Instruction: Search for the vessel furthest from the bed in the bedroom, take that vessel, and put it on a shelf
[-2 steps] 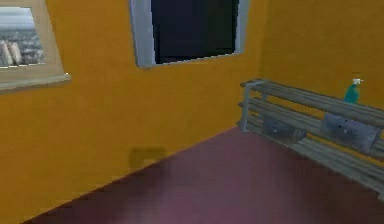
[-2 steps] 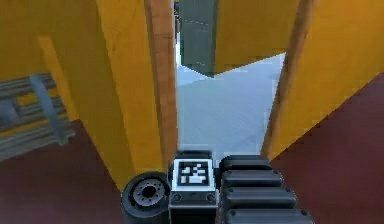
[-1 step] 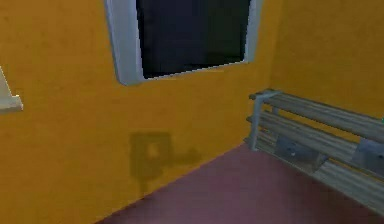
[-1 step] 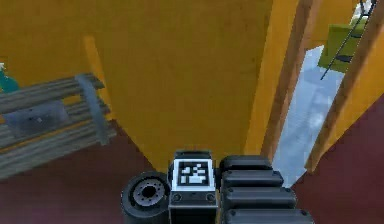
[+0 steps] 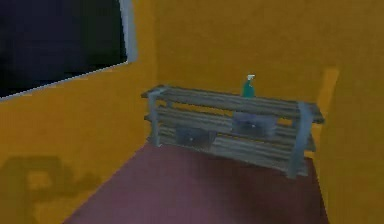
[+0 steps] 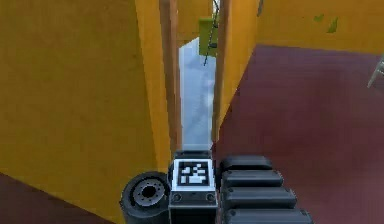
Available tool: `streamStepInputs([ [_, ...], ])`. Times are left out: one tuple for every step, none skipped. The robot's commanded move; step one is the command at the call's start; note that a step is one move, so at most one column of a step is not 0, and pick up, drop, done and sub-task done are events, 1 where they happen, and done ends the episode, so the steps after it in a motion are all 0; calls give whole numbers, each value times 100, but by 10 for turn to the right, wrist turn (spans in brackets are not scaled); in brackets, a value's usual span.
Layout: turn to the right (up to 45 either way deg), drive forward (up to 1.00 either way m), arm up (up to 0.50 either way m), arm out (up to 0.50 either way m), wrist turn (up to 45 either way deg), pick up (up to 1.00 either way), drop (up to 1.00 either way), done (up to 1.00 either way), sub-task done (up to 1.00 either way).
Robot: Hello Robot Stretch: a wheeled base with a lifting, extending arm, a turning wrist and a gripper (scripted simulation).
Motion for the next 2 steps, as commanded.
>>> streamStepInputs([
  [0,100,0,0,0,0,0,0,0],
  [0,25,0,0,0,0,0,0,0],
])
